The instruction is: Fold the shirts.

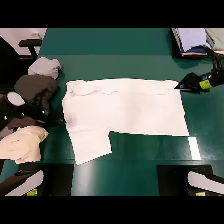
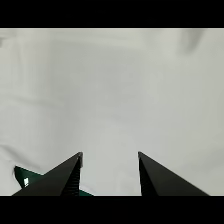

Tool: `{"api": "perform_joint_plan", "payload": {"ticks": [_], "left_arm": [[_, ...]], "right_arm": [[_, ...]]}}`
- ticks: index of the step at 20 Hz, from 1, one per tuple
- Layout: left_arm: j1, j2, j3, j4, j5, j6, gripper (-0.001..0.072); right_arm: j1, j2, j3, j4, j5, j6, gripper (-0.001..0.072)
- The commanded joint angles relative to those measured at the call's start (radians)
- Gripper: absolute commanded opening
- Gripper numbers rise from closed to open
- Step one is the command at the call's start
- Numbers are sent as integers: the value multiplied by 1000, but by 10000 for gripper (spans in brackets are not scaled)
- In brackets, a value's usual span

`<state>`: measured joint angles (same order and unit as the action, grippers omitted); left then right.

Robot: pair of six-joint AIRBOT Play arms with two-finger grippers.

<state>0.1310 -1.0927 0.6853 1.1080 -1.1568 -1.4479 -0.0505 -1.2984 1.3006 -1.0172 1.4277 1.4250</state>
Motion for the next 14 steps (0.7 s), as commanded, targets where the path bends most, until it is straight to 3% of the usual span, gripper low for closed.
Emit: {"api": "perform_joint_plan", "payload": {"ticks": [1, 6, 7, 8, 9, 14], "left_arm": [[0, 19, -127, -103, 113, 35, 426], [-1, 12, -141, -135, 132, 35, 412], [0, 11, -141, -146, 122, 45, 231], [0, 11, -141, -173, 109, 79, 97], [0, 11, -140, -206, 100, 115, 24], [0, 83, -64, -204, 56, 147, 23]], "right_arm": [[-1, 67, -99, 2, -31, -5, 409], [-1, 106, -151, 2, -35, -5, 409], [-1, 106, -151, 0, -29, -5, 409], [-1, 106, -151, -6, -18, -5, 409], [-1, 106, -151, -23, -4, -5, 409], [-77, 140, -216, -267, 95, 26, 409]]}}
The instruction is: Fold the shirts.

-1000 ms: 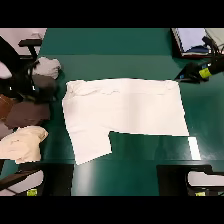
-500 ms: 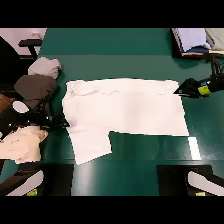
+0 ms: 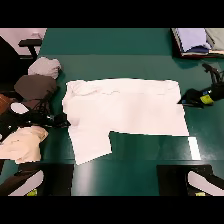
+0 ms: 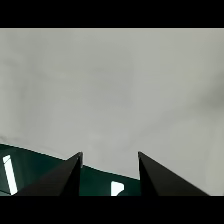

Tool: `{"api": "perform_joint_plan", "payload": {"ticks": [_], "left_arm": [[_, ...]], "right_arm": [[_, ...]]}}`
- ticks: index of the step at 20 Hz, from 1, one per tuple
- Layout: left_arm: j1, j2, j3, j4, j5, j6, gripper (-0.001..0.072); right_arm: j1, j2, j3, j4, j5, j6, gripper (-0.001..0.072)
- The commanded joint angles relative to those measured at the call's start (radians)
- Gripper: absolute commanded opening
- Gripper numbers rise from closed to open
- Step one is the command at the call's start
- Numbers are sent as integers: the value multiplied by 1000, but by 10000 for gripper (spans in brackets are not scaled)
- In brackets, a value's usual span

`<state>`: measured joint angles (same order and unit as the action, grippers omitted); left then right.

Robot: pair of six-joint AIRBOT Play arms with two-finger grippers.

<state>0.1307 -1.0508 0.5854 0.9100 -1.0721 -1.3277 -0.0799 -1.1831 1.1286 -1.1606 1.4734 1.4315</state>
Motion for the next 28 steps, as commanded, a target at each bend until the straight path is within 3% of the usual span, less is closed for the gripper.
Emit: {"api": "perform_joint_plan", "payload": {"ticks": [1, 2, 3, 4, 6, 7, 10, 15, 16, 19, 21, 25, 28], "left_arm": [[0, 61, 51, 2, -33, 27, 23], [0, 75, 68, 2, -36, 27, 24], [0, 78, 84, 3, -43, 27, 24], [0, 82, 91, 2, -49, 27, 24], [0, 84, 94, -1, -53, 26, 24], [0, 84, 94, -1, -53, 26, 24], [0, 84, 94, -1, -53, 23, 24], [0, 84, 94, -2, -39, 18, 24], [0, 84, 94, -1, -45, 18, 24], [0, 84, 97, 0, -43, 19, 24], [0, 90, 117, 3, -43, 18, 23], [0, 147, 283, 3, -68, -11, 22], [0, 230, 533, 11, -81, -35, 23]], "right_arm": [[-104, 49, -93, -122, 34, 21, 409], [-172, 70, -152, -122, 14, 23, 418], [-239, 83, -208, -122, 6, 23, 536], [-312, 89, -269, -121, 2, 22, 599], [-437, 86, -372, -108, -18, 11, 572], [-478, 86, -412, -83, -45, -14, 492], [-540, 85, -510, -8, -135, -39, 476], [-439, -38, -535, 76, -218, -43, 447], [-409, -59, -535, 116, -252, -47, 432], [-307, -78, -520, 143, -343, -53, 115], [-253, -75, -468, 140, -342, -53, 12], [-174, 28, -268, 140, -269, -54, 13], [-141, 156, -28, 139, -220, -54, 13]]}}
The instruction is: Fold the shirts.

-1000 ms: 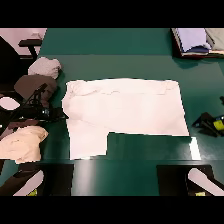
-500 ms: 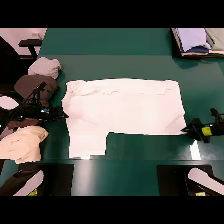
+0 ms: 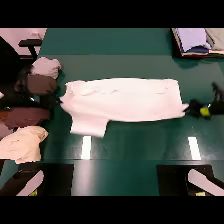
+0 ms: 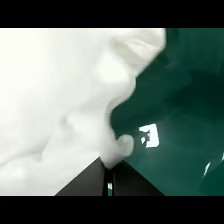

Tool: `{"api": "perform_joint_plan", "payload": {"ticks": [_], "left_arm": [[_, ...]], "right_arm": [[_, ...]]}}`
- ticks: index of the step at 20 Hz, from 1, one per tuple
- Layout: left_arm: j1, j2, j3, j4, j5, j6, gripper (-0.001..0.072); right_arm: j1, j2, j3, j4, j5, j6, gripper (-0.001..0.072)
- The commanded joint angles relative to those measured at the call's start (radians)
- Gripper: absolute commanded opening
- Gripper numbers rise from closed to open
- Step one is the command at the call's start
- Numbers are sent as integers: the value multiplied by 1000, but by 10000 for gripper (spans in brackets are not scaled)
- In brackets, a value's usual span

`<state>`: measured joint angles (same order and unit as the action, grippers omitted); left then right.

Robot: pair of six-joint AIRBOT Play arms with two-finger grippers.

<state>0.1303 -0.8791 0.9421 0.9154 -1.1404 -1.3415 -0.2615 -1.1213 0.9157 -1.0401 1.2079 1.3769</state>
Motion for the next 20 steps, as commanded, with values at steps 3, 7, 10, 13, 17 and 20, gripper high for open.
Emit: {"api": "perform_joint_plan", "payload": {"ticks": [3, 7, 10, 13, 17, 20], "left_arm": [[0, 80, 514, 3, -60, -50, 23], [0, 80, 925, 10, -53, -68, 23], [0, 80, 1118, 25, -11, -90, 23], [0, 80, 1175, 26, 22, -93, 22], [0, 54, 1091, 32, -56, -126, 22], [0, -23, 941, 31, -121, -141, 22]], "right_arm": [[40, 212, 466, 19, 61, 1, 13], [40, 306, 796, 7, 65, 3, 13], [40, 287, 1021, -85, 153, 46, 13], [40, 200, 1217, -141, 300, 75, 13], [41, 118, 1202, -138, 355, 82, 12], [50, 49, 1049, -141, 374, 82, 12]]}}
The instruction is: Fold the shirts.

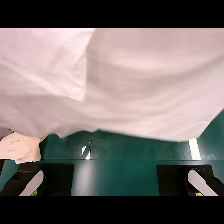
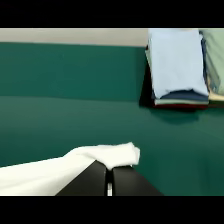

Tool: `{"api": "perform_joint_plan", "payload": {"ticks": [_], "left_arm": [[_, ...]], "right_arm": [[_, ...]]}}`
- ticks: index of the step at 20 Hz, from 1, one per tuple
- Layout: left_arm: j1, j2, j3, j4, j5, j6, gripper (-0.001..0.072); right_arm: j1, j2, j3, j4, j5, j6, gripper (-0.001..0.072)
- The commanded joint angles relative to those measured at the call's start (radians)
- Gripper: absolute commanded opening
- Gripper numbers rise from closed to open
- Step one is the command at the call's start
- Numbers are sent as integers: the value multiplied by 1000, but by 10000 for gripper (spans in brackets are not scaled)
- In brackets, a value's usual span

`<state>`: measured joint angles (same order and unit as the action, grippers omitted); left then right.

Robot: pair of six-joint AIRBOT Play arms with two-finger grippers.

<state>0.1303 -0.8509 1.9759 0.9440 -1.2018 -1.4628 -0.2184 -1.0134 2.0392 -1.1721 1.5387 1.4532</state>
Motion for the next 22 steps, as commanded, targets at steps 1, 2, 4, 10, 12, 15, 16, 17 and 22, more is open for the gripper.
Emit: {"api": "perform_joint_plan", "payload": {"ticks": [1, 2, 4, 10, 12, 15, 16, 17, 22], "left_arm": [[0, -93, -138, 2, -84, -26, 22], [0, -140, -180, 0, -104, -26, 23], [0, -246, -262, -2, -122, -23, 23], [-2, -640, -333, -3, -106, -18, 23], [-18, -741, -333, -3, -42, 15, 23], [-63, -815, -332, -1, 75, 70, 23], [-71, -819, -332, 0, 108, 79, 24], [-72, -818, -330, 0, 117, 80, 24], [-65, -816, -356, 170, -11, 74, 24]], "right_arm": [[27, -97, -110, -20, 47, 5, 12], [60, -145, -142, -58, 51, 6, 11], [141, -249, -201, -166, 52, 34, 11], [204, -615, -226, -216, 39, 39, 12], [204, -714, -170, -207, 5, 39, 12], [204, -826, -45, -178, -27, 36, 12], [204, -850, -8, -143, -29, 29, 12], [200, -859, 10, -126, -29, 28, 12], [194, -784, -177, -132, -63, 15, 13]]}}
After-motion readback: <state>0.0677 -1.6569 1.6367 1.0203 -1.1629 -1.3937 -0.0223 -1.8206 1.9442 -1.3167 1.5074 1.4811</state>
